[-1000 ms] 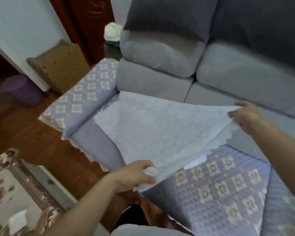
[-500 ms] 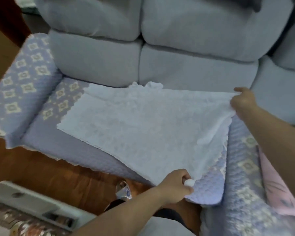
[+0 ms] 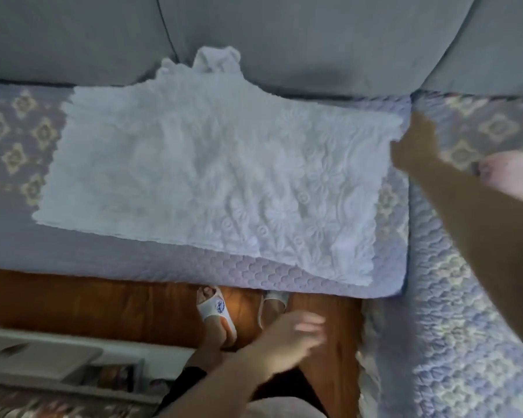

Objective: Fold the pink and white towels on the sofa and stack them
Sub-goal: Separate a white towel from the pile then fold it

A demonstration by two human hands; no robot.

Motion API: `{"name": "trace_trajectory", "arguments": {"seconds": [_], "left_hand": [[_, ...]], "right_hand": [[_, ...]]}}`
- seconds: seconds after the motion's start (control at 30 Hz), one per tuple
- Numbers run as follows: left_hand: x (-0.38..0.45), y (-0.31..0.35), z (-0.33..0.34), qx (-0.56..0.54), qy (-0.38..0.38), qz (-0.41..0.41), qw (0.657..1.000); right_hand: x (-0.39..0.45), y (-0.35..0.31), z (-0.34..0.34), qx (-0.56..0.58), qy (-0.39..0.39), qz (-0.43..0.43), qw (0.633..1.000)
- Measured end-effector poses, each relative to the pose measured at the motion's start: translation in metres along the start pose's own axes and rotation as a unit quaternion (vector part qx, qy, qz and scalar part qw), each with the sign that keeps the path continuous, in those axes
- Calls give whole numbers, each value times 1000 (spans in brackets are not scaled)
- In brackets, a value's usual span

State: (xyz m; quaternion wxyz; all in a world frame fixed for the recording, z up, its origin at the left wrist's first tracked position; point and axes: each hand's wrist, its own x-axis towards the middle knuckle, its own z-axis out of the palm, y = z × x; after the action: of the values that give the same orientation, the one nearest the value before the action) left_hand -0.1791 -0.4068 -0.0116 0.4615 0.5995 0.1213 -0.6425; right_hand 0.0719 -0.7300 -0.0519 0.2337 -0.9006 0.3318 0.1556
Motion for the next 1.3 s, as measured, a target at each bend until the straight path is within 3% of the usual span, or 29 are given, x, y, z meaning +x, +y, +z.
{"name": "trace_trajectory", "arguments": {"seconds": [0.1, 0.17, 0.27, 0.4, 0.47, 0.63, 0.73, 0.87, 1.03, 1.17, 1.23, 1.3], "left_hand": [[-38, -84, -111, 147, 176, -112, 967], [-66, -168, -205, 83, 293, -217, 928], [-115, -263, -316, 7, 389, -261, 883], [-186, -183, -349, -193, 455, -189, 849], [-188, -178, -387, -274, 454, -143, 835], [-149, -188, -514, -344, 406, -49, 845], [-103, -190, -589, -384, 386, -44, 838], [-64, -185, -648, -429, 403, -44, 807], [-71, -212, -658, -406, 365, -9, 838], [-95, -222, -665, -405, 334, 45, 850], [-99, -226, -677, -335, 350, 47, 874], [-97, -230, -689, -223, 382, 33, 896]], "right_hand": [[-73, 2, 82, -14, -96, -22, 995], [-127, -15, 122, 3, -151, -31, 988], [-183, -53, 164, 20, -220, -18, 975], [-229, -123, 207, 23, -262, -40, 964], [-245, -168, 228, 19, -274, -44, 961], [-282, -276, 308, 73, -312, 22, 947], [-311, -322, 377, 148, -301, 115, 935], [-360, -349, 455, 219, -324, 267, 881], [-385, -398, 486, 269, -297, 305, 864], [-384, -435, 493, 303, -249, 267, 880], [-382, -450, 496, 356, -235, 296, 855], [-379, -461, 500, 433, -229, 358, 795]]}}
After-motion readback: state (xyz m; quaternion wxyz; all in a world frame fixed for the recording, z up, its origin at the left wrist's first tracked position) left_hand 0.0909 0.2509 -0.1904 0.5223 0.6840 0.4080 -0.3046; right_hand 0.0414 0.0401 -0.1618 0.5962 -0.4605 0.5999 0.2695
